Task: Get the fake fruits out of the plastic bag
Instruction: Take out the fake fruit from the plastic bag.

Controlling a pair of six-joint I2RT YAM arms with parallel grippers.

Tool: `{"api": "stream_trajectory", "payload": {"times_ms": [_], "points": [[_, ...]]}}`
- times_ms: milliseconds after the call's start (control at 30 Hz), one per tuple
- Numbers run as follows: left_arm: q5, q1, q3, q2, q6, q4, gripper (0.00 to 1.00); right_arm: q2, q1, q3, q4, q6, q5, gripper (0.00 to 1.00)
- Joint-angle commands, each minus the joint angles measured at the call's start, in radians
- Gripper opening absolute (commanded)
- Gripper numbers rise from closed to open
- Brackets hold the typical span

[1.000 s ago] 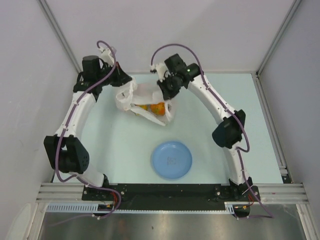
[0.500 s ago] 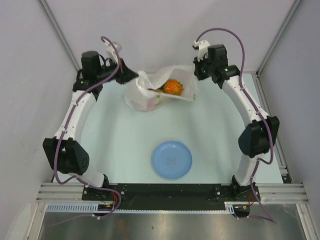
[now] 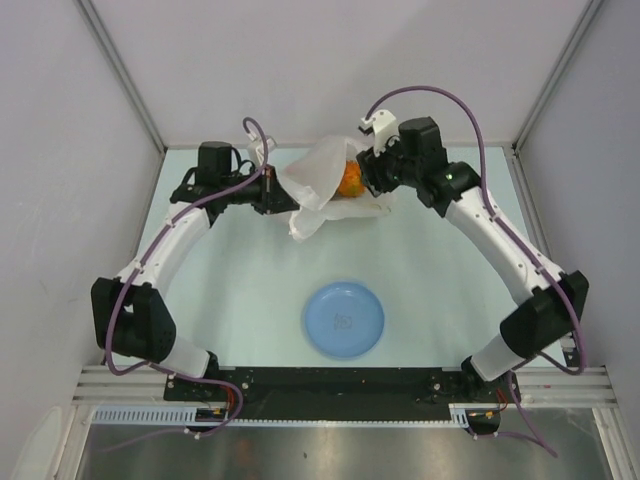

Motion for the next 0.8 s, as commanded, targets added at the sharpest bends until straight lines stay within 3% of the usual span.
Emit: {"api": "stream_trajectory", "payload": {"times_ms": [0,233,433,633,667,767], "points": [[0.017,-0.001,0.065,-0.055,-0.006,0.017,0.00,-0.078,0.059,-0.116,0.095,-0.062,-0.061,0.50],[0.046,0.014,0.111,-0.096,0.011,-0.037,0.00,0.108,0.050,-0.094,0.210,-0.079,-0.026,0.36],[0.060,0.048,0.144,-0.167,0.074,-0.069,0.00,0.397,0.000,0.124,0.185,-0.093,0.020,0.33],[0.015,0.049,0.102,-0.223,0.177,-0.140,0.00,0.527,-0.030,0.247,0.268,-0.122,0.026,0.85],[0.011,0.049,0.090,-0.234,0.180,-0.140,0.00,0.553,-0.028,0.258,0.279,-0.142,0.026,0.99],[-0.011,0.049,0.056,-0.242,0.194,-0.137,0.00,0.632,-0.023,0.316,0.291,-0.175,0.029,1.00]]}}
